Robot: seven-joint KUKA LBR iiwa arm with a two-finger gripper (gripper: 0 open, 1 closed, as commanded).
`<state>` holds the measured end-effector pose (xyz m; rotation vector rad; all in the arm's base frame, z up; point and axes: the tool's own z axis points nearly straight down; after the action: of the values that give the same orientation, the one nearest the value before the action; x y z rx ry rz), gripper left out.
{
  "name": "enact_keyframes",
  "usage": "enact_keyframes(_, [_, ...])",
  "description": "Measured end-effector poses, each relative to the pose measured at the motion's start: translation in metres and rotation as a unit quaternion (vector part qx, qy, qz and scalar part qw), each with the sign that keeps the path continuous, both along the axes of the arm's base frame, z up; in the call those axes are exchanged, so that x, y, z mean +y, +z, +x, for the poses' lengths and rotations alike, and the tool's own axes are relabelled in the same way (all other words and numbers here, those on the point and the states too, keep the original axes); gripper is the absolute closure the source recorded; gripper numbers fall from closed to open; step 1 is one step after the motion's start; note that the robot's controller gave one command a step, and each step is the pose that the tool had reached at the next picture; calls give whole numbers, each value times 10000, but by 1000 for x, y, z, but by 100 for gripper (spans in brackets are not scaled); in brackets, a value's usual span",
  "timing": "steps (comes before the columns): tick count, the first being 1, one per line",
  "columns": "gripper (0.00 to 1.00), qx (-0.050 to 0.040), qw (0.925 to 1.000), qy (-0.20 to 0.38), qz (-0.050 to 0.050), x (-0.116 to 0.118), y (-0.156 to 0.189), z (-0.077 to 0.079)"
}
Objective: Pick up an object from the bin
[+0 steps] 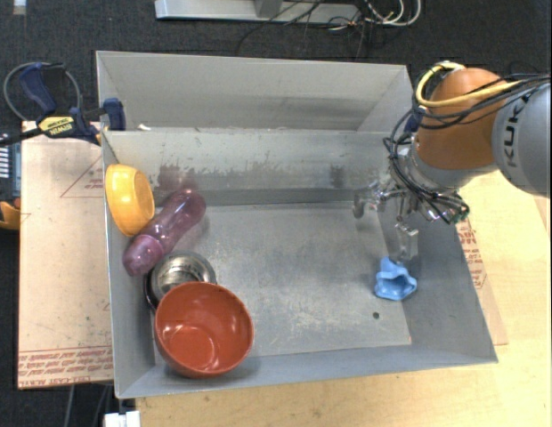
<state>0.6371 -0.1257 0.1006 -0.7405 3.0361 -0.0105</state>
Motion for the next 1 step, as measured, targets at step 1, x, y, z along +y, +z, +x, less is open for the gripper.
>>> enact_keyframes(1, [0, 25, 9988, -483, 50, 35, -17, -3])
